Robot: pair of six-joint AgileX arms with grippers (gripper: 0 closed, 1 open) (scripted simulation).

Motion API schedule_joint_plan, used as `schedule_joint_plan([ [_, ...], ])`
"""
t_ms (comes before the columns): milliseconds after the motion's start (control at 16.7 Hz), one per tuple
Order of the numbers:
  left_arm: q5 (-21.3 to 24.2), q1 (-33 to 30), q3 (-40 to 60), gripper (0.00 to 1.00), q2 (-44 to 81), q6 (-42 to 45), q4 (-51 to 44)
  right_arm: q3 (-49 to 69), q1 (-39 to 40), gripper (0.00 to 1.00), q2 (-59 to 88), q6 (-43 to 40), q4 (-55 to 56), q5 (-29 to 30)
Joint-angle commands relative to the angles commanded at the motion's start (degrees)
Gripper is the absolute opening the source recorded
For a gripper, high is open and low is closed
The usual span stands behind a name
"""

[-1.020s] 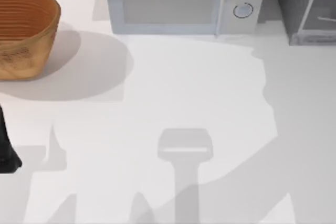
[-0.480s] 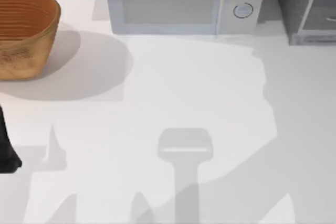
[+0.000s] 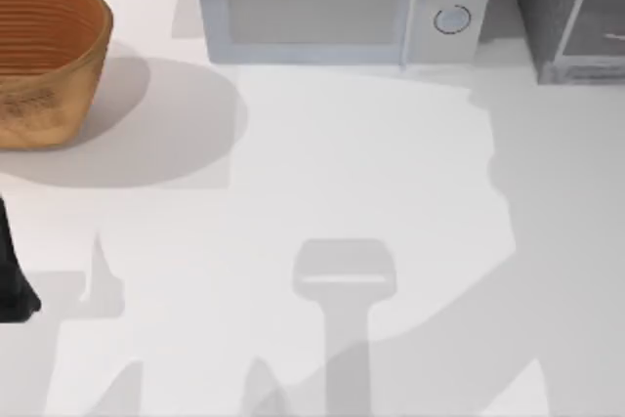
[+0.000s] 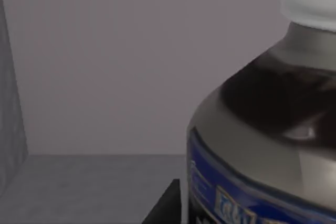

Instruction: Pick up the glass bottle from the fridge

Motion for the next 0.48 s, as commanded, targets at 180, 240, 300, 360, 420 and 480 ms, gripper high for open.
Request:
schedule_joint_plan([
  [180, 0.0, 0.0, 0.0, 1.00, 0.0, 0.0, 0.0, 0.0, 0.0, 0.00, 0.0, 0.0, 0.0, 0.0],
  [240, 0.0, 0.0, 0.0, 1.00, 0.0, 0.0, 0.0, 0.0, 0.0, 0.00, 0.0, 0.0, 0.0, 0.0],
  [300, 0.0, 0.0, 0.0, 1.00, 0.0, 0.0, 0.0, 0.0, 0.0, 0.00, 0.0, 0.0, 0.0, 0.0],
  [360, 0.0, 0.0, 0.0, 1.00, 0.0, 0.0, 0.0, 0.0, -0.2, 0.00, -0.1, 0.1, 0.0, 0.0],
  [420, 0.0, 0.0, 0.0, 1.00, 0.0, 0.0, 0.0, 0.0, -0.2, 0.00, -0.2, 0.1, -0.2, 0.0],
  [480, 0.0, 0.0, 0.0, 1.00, 0.0, 0.0, 0.0, 0.2, -0.2, 0.00, -0.7, 0.0, -0.8, 0.0],
])
